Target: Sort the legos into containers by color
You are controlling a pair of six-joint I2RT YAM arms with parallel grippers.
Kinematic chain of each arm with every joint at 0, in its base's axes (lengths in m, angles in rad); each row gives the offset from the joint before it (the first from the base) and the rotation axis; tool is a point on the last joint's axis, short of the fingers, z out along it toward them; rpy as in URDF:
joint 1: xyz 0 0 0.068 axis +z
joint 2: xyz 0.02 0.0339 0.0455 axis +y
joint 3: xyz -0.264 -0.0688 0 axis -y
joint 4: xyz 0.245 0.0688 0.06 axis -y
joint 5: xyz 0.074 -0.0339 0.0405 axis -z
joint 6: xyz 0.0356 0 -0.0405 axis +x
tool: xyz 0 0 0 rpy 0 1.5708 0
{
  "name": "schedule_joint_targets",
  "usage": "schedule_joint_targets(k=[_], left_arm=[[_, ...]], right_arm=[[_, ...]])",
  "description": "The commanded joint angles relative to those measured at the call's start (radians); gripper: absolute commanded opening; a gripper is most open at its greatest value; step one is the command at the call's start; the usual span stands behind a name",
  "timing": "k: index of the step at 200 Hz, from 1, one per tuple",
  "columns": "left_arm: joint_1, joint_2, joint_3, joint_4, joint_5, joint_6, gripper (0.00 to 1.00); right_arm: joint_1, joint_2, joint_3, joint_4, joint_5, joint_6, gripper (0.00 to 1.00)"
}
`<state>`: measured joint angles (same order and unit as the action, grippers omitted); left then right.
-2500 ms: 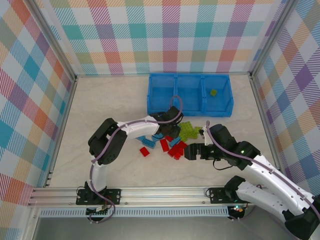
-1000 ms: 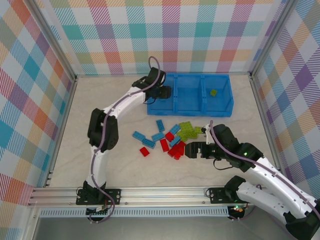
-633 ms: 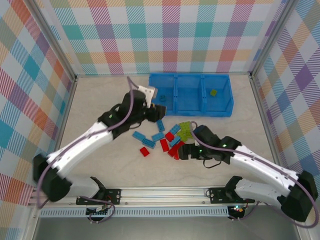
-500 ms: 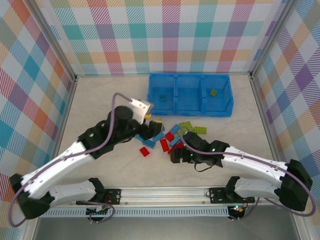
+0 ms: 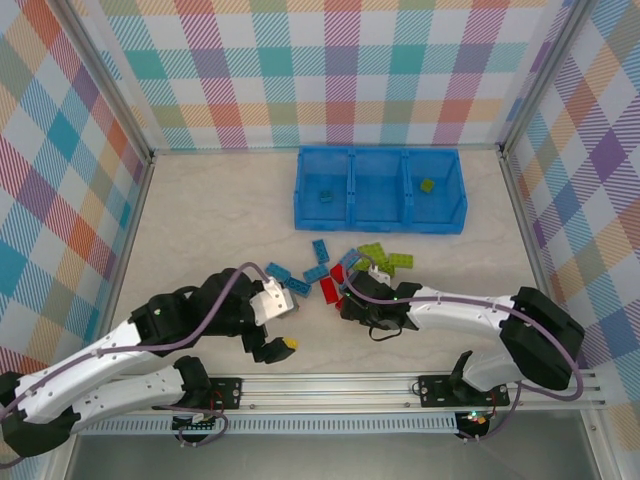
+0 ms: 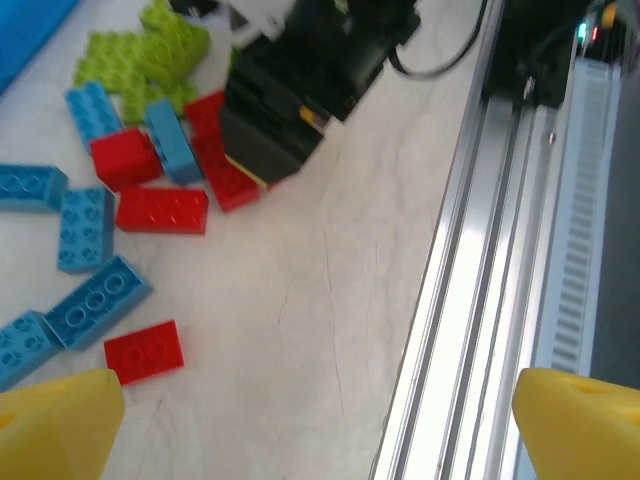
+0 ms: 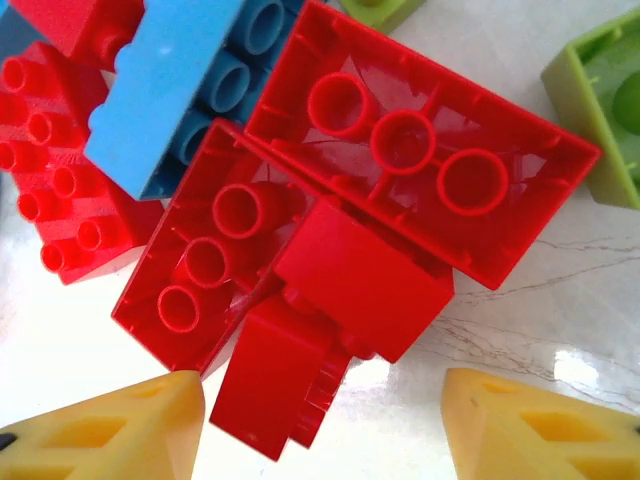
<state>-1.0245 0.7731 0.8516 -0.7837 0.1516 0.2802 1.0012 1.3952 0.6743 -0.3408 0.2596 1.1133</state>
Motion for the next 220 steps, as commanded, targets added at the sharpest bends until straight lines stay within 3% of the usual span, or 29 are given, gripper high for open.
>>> schedule_joint_targets(k=[1,24,57,101,124,148,170,201,220], left_arm=[[-0.009,0.013,-0.027,-0.023,0.043,0.091,1.00],[-0.009,0.012,-0.039,-0.004,0.047,0.104,1.00],[-0.009,-0.025,-0.068,0.013,0.030,0.109,1.00],[-0.009,-0.077,-0.086,0.028,0.031,0.111,1.00],[-0.009,-0.102,-0.092,0.032,0.091,0.137,1.00],[-0.008,-0.146,-0.097,0.060,0.104,0.147,1.00],[0.000,-0.190,-0.110,0.112,0.027,0.112,1.00],[0.018,-0.208,-0.137,0.130,-0.035,0.074,1.00],[0.020,-0.197,-0.137,0.121,-0.051,0.052,1.00]], right_arm=[[0.004,0.033,0.019,0.025,0.014,0.058,0.60],[0.004,0.028,-0.004,0.043,0.026,0.071,0.57],[0.004,0.021,-0.011,0.017,0.044,0.068,0.43],[0.004,-0.068,-0.029,-0.006,0.044,0.008,0.18],[0.014,-0.159,0.028,-0.051,0.032,-0.052,0.19],[0.007,-0.240,0.146,-0.134,0.130,-0.193,0.20],[-0.115,-0.223,0.265,-0.164,0.165,-0.383,0.21],[-0.291,-0.094,0.390,-0.063,0.168,-0.630,0.20],[-0.399,0.031,0.475,-0.005,0.090,-0.691,0.19]])
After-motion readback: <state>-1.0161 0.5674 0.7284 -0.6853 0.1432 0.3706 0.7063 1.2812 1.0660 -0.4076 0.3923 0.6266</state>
